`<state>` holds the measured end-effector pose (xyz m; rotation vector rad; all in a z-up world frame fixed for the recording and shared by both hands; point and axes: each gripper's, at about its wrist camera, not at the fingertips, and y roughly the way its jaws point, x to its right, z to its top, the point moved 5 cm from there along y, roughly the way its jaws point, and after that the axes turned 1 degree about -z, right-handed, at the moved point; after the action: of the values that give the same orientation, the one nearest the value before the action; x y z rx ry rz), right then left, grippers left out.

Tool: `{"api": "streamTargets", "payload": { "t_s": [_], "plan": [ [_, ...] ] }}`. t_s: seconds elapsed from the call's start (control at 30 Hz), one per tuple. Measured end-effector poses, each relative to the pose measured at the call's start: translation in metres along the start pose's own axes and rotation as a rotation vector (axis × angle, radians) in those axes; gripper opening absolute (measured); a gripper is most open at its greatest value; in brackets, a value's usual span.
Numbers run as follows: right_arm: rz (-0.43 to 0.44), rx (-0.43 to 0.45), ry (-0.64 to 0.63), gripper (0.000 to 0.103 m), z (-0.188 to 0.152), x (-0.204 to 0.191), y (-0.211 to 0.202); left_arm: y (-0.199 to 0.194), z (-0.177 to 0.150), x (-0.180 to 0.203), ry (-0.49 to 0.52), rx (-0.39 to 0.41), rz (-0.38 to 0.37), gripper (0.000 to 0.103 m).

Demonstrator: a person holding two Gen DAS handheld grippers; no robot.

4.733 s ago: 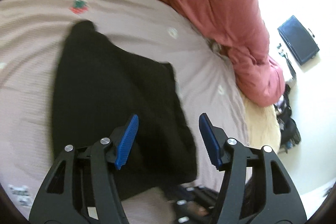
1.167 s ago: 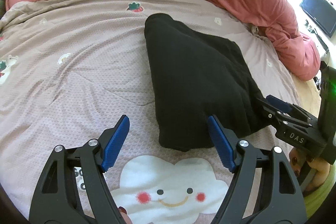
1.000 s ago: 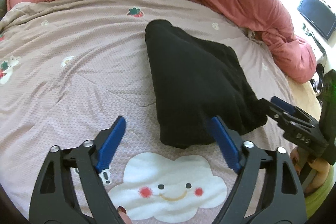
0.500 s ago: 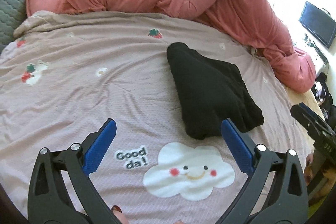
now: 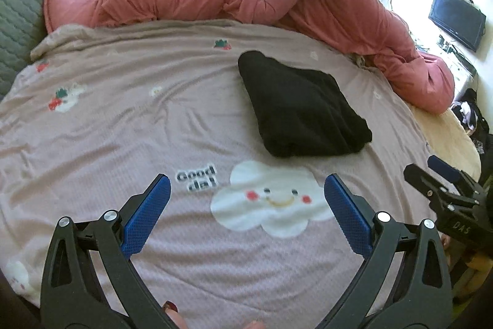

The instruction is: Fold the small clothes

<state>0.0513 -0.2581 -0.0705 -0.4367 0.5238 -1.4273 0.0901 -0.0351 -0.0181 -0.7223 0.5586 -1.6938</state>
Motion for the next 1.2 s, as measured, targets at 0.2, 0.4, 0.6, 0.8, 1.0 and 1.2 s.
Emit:
{"api": "streamTargets", "payload": {
  "t_s": [0.2,0.4,0.6,0.8,1.0,1.2],
  "plan": [
    [-0.016,-0.027,0.003,0.098,-0.012,0.005,0.003,0.004,-0.014,-0.002,-0.010,-0.024,0.018,0.094],
    [-0.012,-0.025,0.001,0.098,-0.012,0.006,0.000,0.005,-0.019,-0.002,-0.019,-0.035,0.024,0.094],
    [-0.006,-0.023,0.000,0.098,-0.012,0.004,-0.001,0.002,-0.019,-0.001,-0.014,-0.031,0.032,0.094],
    [-0.005,-0.025,-0.001,0.099,-0.013,0.002,0.000,0.002,-0.019,0.000,-0.016,-0.032,0.029,0.094],
    [-0.003,-0.030,-0.006,0.098,-0.014,0.000,0.000,0.001,-0.020,-0.002,-0.018,-0.035,0.040,0.094],
    [-0.002,-0.032,-0.009,0.098,-0.015,-0.003,0.000,0.001,-0.020,-0.003,-0.016,-0.036,0.052,0.094]
  ]
}}
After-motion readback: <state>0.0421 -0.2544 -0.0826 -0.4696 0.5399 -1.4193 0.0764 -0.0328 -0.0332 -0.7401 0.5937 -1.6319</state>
